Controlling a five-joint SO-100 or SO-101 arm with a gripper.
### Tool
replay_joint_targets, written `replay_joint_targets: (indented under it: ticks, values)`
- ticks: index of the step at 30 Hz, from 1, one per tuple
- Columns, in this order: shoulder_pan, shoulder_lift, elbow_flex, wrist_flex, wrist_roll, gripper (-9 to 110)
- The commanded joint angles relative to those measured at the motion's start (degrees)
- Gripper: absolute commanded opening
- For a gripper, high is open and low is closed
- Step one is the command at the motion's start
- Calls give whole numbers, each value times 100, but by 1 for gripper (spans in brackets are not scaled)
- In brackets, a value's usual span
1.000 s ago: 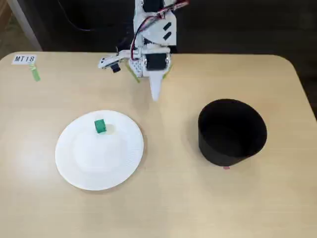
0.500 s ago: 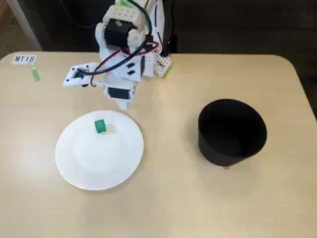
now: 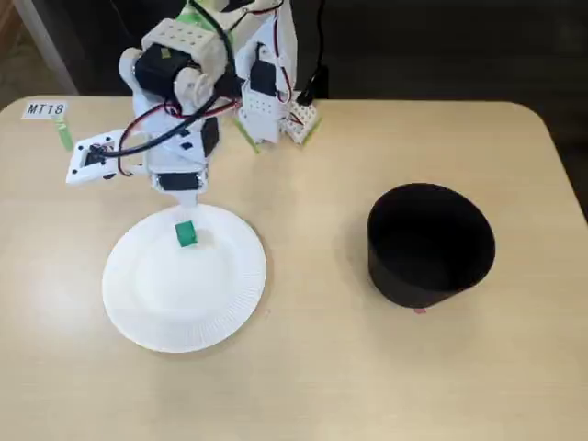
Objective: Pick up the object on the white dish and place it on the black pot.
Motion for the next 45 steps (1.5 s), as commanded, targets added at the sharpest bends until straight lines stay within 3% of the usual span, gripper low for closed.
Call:
replay_joint_targets:
  ticks: [1, 12, 30, 36, 45]
  values:
    - [158, -9, -264, 9, -290, 0]
    - [281, -290, -132, -422, -809, 0]
    - [387, -264, 914, -1107, -369, 1]
    - [492, -79, 1134, -1081, -439, 18]
    - [554, -62, 1151, -1063, -580, 27]
